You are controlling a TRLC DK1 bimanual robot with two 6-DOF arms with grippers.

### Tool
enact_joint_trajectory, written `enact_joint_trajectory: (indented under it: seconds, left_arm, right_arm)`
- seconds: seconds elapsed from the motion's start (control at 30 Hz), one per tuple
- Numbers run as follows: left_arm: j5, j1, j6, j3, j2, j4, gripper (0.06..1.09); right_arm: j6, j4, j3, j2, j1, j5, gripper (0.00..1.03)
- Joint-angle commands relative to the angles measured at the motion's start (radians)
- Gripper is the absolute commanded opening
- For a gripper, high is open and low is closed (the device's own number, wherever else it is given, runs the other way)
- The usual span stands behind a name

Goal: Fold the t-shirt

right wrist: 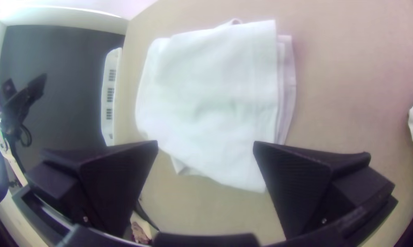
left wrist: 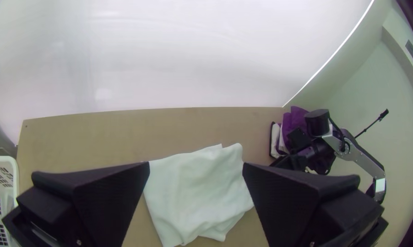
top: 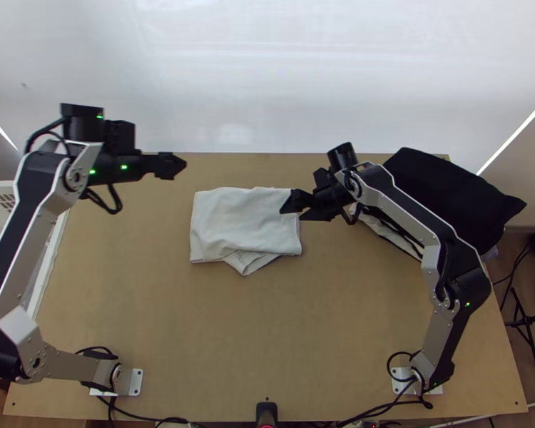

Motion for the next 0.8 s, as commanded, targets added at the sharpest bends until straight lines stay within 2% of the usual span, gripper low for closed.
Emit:
enact_joint_trajectory:
  seconds: [0.0,0.47,0.77]
  left_arm:
    - [-0.021,0.042,0.015,-0.009,-0.058,-0.057,1.04]
    - [-0.074,0.008,-0.002,-0.012,-0.081,-0.075,1.04]
    - [-0.093,-0.004,-0.011,-0.014,-0.078,-0.075,1.04]
  right_arm:
    - [-0.008,0.118,-0.112,0.004,-0.054,-0.020,0.96]
    - [-0.077,0.232,-0.204,0.070,-0.085,0.006,0.96]
    - [-0.068,0.246,-0.162,0.116,-0.046,0.005,0.96]
